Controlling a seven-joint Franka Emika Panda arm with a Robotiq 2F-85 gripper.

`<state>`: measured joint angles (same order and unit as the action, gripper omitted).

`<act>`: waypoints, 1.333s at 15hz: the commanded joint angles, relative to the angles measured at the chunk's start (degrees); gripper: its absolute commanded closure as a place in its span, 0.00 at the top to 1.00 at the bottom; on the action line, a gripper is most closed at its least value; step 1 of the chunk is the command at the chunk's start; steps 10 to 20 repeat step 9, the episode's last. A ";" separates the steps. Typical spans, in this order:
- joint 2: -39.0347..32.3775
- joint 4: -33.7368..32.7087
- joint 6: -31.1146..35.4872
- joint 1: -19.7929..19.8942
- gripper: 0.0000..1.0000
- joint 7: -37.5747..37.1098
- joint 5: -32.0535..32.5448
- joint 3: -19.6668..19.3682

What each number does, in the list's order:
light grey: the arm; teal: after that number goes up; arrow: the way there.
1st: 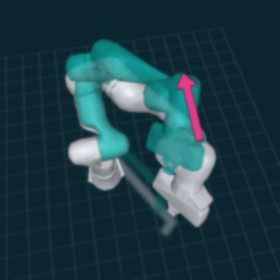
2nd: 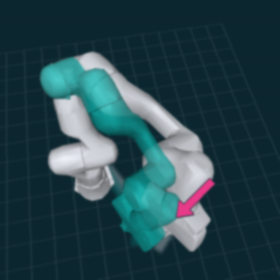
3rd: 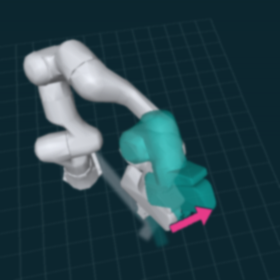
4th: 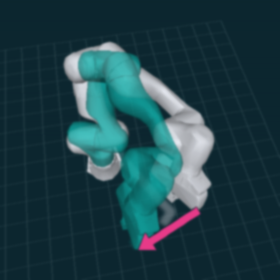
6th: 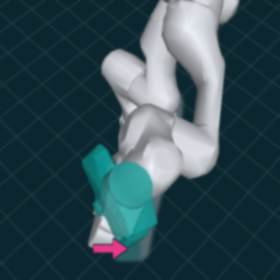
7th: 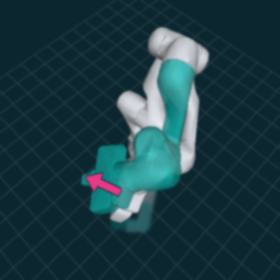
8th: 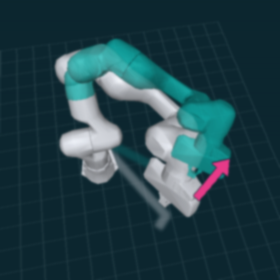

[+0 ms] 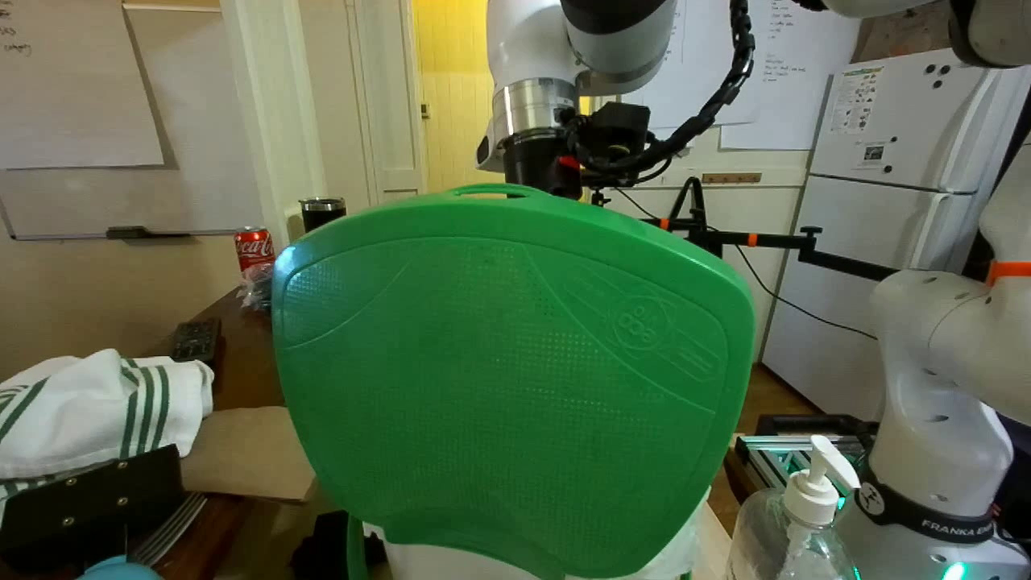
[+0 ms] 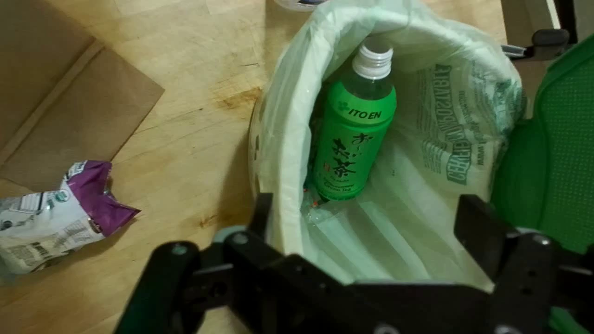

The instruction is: Put the bottle inside the trash can

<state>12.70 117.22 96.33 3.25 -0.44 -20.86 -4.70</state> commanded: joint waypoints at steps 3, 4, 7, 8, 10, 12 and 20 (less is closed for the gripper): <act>4.22 2.04 -0.83 2.51 1.00 -3.37 4.08 -1.23; 4.77 2.29 -0.74 2.94 1.00 -3.67 4.36 -1.58; 3.50 0.75 -0.11 2.99 1.00 -2.86 4.07 -1.96; 3.92 1.03 -0.11 3.26 1.00 -2.88 4.14 -2.15; 4.22 1.30 -0.11 3.38 1.00 -2.88 4.15 -2.23; 4.22 1.30 -0.11 3.38 1.00 -2.88 4.15 -2.23; 4.22 1.30 -0.11 3.38 1.00 -2.88 4.15 -2.23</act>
